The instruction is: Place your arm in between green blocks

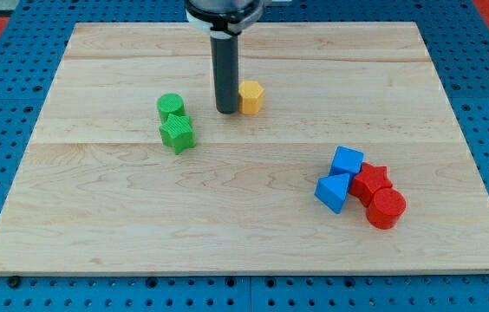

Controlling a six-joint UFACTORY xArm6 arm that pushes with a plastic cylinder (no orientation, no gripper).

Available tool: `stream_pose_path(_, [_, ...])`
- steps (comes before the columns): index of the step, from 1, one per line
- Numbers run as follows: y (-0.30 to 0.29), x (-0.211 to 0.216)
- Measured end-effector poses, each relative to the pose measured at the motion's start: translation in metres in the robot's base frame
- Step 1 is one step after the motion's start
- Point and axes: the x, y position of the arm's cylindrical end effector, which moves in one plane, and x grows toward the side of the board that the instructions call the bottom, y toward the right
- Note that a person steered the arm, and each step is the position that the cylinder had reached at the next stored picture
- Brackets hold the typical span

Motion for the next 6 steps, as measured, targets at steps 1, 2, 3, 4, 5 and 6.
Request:
stream_pose_path(1, [-0.011, -0.002])
stream_pose_path(2, [-0.012, 0.015])
stream_pose_path(3, [-0.012, 0.042])
stream_pose_path(4, [-0.011, 0.039])
stream_pose_path(5, [-0.024, 0.024])
stream_pose_path(6, [-0.066, 0.032])
